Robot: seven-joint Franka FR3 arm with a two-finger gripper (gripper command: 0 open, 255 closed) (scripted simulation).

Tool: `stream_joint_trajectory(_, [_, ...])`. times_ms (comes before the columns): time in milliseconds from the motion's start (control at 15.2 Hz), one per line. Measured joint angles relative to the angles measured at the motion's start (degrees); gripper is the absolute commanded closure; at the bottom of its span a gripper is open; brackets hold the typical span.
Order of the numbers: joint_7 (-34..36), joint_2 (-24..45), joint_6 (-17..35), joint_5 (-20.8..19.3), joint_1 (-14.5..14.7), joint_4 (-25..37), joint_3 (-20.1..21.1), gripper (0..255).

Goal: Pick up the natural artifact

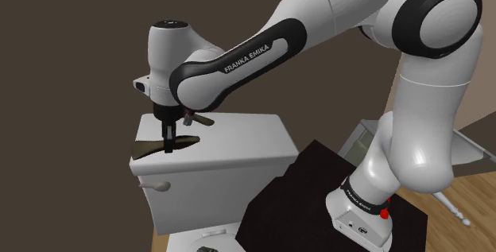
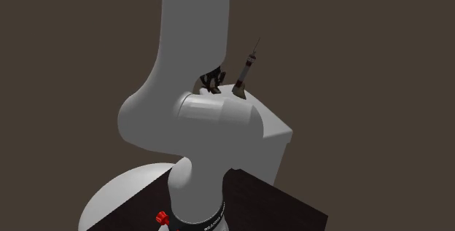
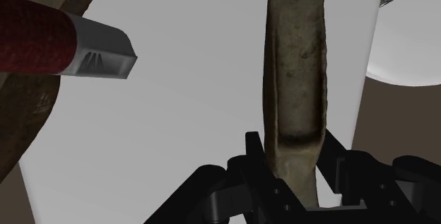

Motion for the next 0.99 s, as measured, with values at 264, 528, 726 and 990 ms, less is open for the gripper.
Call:
stream_joint_trajectory(264, [-0.15,-1.39,-2.24,0.41,-0.11,0.90,0.21,255])
stream_joint_trajectory(528, [-0.51,-3.21,-4.93,0.95,-0.36,1.83,0.40,255])
stream_joint_trajectory(726, [-0.62,-4.02,-6.97,1.21,-0.42,3.06,0.50,255])
stream_joint_trajectory(990, [-0.84,-5.38,-9.27,1.59,-0.57,4.06,0.61,255])
